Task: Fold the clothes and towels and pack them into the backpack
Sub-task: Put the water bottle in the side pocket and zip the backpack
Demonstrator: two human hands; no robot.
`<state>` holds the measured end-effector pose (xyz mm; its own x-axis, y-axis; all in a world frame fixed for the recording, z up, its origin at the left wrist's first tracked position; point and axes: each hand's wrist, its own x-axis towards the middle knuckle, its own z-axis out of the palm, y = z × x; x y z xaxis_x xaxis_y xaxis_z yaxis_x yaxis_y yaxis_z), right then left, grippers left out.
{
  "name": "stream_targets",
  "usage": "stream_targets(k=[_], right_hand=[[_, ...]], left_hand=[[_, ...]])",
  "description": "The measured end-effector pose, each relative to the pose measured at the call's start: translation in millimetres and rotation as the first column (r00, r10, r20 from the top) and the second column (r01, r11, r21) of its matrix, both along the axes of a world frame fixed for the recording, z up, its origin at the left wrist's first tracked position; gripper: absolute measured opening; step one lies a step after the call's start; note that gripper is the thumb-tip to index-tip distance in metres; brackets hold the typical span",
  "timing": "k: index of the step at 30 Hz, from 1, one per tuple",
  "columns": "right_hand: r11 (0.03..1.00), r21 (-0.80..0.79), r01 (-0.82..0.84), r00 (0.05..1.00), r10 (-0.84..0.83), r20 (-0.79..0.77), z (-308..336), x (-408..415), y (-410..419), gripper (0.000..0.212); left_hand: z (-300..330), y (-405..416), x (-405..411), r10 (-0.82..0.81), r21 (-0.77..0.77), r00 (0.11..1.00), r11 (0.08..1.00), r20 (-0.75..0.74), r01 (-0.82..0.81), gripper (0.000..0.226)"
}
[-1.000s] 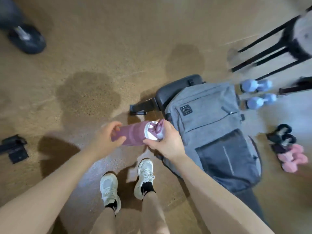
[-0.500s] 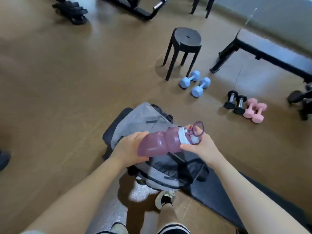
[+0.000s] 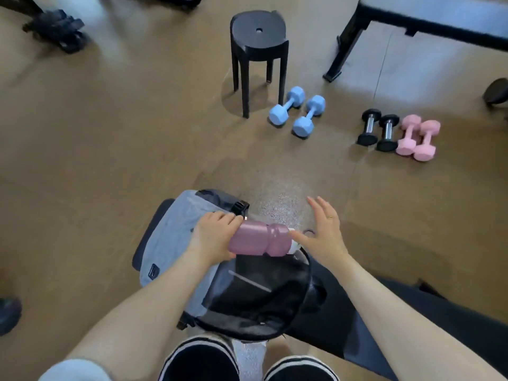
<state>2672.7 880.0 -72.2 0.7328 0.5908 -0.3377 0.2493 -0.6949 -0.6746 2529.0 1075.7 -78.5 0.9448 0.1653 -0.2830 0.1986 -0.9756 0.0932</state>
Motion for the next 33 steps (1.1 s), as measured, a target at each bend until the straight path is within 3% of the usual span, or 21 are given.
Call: stream_targets(k=[3, 6, 10, 14, 17, 19, 21, 24, 28, 33], right_hand=[[0.946, -0.100, -0.307, 0.945, 0.315, 0.086, -24, 5, 26, 0.066], [0.857, -0.214, -0.468, 0.872, 0.487, 0.041, -44, 10, 54, 0.072], [0.837, -0.290, -0.463, 0.864, 0.499, 0.060, -73, 21, 88, 0.092], [0.781, -0.390, -0.488, 0.850, 0.527, -0.007, -112, 33, 111, 0.093], [0.788, -0.449, -0.421, 0.889, 0.457, -0.032, -143, 49, 110, 0.091], [0.793, -0.488, -0.364, 0.924, 0.373, -0.083, -158, 62, 103, 0.092], [0.774, -0.515, -0.369, 0.928, 0.342, -0.151, -171, 72, 98, 0.093], [0.714, -0.551, -0.432, 0.899, 0.391, -0.198, -183, 72, 97, 0.090], [0.720, -0.552, -0.421, 0.906, 0.360, -0.223, -189, 69, 96, 0.090], [0.749, -0.484, -0.453, 0.891, 0.361, -0.275, -200, 68, 93, 0.088]], left_hand=[[-22, 12, 22, -0.114, 0.002, 0.993, 0.993, -0.013, 0.114, 0.080], [-41, 23, 45, -0.181, -0.039, 0.983, 0.983, 0.009, 0.181, 0.082], [-67, 43, 76, -0.178, -0.185, 0.980, 0.964, 0.089, 0.192, 0.080], [-103, 73, 87, -0.238, -0.306, 0.971, 0.925, 0.005, 0.228, 0.081], [-127, 105, 96, -0.041, -0.430, 0.995, 0.903, -0.086, 0.000, 0.064], [-140, 122, 104, 0.074, -0.403, 0.983, 0.905, -0.167, -0.136, 0.042], [-153, 129, 112, 0.052, -0.351, 0.963, 0.925, -0.264, -0.146, 0.030], [-166, 117, 121, 0.021, -0.309, 0.929, 0.940, -0.369, -0.144, 0.037], [-175, 92, 130, 0.036, -0.139, 0.890, 0.984, -0.455, -0.110, 0.058], [-192, 83, 135, 0.115, -0.006, 0.853, 0.991, -0.509, -0.137, 0.045]])
